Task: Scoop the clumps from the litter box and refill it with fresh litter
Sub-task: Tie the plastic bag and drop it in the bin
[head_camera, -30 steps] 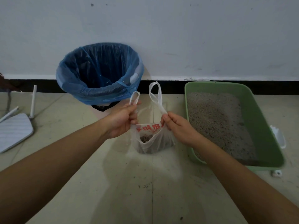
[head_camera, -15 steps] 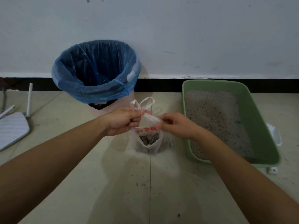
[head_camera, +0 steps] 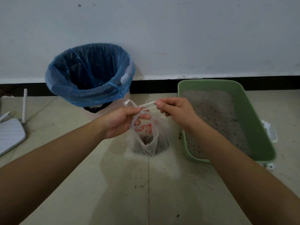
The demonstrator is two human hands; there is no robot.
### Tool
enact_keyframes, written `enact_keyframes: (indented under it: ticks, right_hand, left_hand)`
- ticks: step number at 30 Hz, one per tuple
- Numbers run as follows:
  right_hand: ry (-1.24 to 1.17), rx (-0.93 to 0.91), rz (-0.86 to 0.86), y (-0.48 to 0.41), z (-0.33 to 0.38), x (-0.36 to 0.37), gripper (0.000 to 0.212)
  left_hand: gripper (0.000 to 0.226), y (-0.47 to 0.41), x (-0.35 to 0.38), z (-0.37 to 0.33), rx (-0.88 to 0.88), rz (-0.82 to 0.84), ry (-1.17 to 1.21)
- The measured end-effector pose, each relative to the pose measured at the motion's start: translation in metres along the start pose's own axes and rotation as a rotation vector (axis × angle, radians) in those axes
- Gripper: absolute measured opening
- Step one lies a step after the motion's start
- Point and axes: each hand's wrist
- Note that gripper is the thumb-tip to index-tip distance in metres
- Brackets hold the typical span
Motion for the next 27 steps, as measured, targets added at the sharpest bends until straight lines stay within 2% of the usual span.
enact_keyframes:
  ticks: [3, 6, 9, 11, 13, 15, 18, 19, 20, 23, 25, 27]
  right_hand:
    - [-0.021, 0.124, 0.031, 0.004, -0.007, -0.003, 0.008]
    - [0.087, 0.24, 0.056, 0.009, -0.02, -0.001, 0.012]
    - [0.224, 0.387, 0.171, 0.014, -0.025, 0.005, 0.02]
    - [0.274, 0.355, 0.181, 0.014, -0.025, 0.009, 0.02]
    - [0.311, 0.203, 0.11, 0.01, -0.03, 0.01, 0.024]
    - [0.398, 0.094, 0.057, 0.004, -0.04, 0.009, 0.042]
    - [0.515, 0.08, 0.179, 0.0, -0.048, 0.011, 0.07]
    - [0.533, 0.069, 0.216, 0.0, -0.051, 0.015, 0.07]
    - [0.528, 0.054, 0.224, 0.001, -0.053, 0.019, 0.061]
    - [0.387, 0.028, 0.092, -0.001, -0.057, 0.025, 0.022]
    - [0.261, 0.04, 0.02, -0.001, -0.055, 0.022, 0.012]
    - [0.19, 0.086, 0.062, 0.001, -0.05, 0.021, 0.011]
  left_hand:
    - [0.029, 0.001, -0.005, 0.002, 0.032, -0.091, 0.139]
    - [0.028, 0.002, -0.007, 0.005, 0.04, -0.098, 0.173]
    - [0.027, 0.003, -0.005, 0.007, 0.046, -0.107, 0.18]
    - [0.026, 0.002, -0.007, 0.009, 0.06, -0.141, 0.14]
    - [0.025, 0.004, -0.012, 0.009, 0.075, -0.163, 0.06]
    - [0.024, 0.006, -0.017, 0.008, 0.071, -0.168, -0.005]
    - [0.024, 0.007, -0.018, 0.008, 0.065, -0.147, -0.043]
    - [0.024, 0.007, -0.017, 0.008, 0.068, -0.136, -0.047]
    - [0.023, 0.007, -0.017, 0.007, 0.073, -0.129, -0.05]
    - [0.021, 0.004, -0.017, 0.009, 0.055, -0.201, -0.075]
    - [0.017, 0.0, -0.016, 0.013, 0.028, -0.328, -0.127]
    - [0.015, -0.004, -0.012, 0.017, 0.015, -0.44, -0.139]
Point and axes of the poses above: each hand's wrist, its own y-axis away from the middle knuckle, its own x-axis out of the palm, z = x × y, and after that the axes turned 14 degrees about -y, right-handed
